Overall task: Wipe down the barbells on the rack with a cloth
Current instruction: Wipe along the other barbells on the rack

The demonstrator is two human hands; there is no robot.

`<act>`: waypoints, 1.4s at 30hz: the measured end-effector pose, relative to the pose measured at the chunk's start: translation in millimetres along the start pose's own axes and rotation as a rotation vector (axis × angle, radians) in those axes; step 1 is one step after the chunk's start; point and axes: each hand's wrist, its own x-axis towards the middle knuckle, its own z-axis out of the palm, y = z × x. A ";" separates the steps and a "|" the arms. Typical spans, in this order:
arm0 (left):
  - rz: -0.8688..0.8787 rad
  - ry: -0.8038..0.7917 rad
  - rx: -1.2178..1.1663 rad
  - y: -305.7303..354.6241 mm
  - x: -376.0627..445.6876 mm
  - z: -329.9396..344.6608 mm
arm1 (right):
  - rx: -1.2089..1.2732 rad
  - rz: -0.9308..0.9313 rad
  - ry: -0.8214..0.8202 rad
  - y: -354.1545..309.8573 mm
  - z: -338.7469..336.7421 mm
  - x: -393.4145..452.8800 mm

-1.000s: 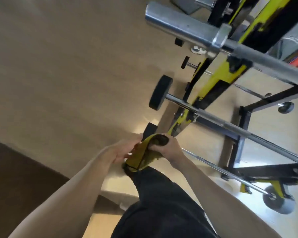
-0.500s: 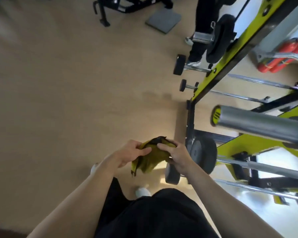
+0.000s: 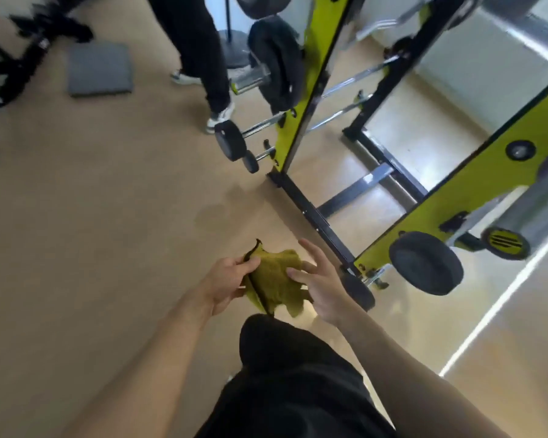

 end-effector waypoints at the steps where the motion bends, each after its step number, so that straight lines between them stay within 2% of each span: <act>1: -0.002 0.002 0.045 12.7 9.1 -9.9 | -0.019 -0.036 0.044 -3.9 12.0 6.6; 5: 0.043 0.071 0.152 66.3 56.6 -52.7 | -0.080 -0.188 0.153 -22.6 55.8 49.4; 7: 0.080 0.053 0.218 98.4 83.4 -80.5 | -0.114 -0.231 0.203 -32.5 78.2 79.8; 12: 0.150 -0.074 0.313 202.4 134.5 -152.1 | -0.173 -0.285 0.257 -89.1 148.4 157.2; 17: 0.197 -0.188 0.395 319.1 176.2 -212.0 | -0.182 -0.314 0.217 -168.0 222.5 221.2; 20: 0.250 -0.262 0.510 397.6 216.7 -232.1 | -0.108 -0.352 0.213 -219.9 257.3 271.6; 23: 0.255 -0.400 0.609 477.4 255.3 -246.3 | 0.004 -0.397 0.292 -271.1 288.8 319.6; 28: 0.389 -0.562 0.956 612.6 329.4 -248.3 | 0.049 -0.509 0.548 -354.8 345.5 393.8; 30: 0.447 -0.585 0.967 649.7 348.8 -232.2 | 0.014 -0.557 0.636 -384.0 357.0 413.0; 33: 0.554 -0.630 0.968 711.0 387.0 -192.2 | 0.015 -0.609 0.864 -444.2 356.8 449.0; 39: 0.761 -0.816 0.911 790.6 442.0 -70.1 | -0.105 -0.735 1.479 -560.7 295.4 493.5; 42: 0.801 -0.962 0.885 816.4 453.6 -3.5 | -0.166 -0.715 1.767 -607.7 248.2 499.7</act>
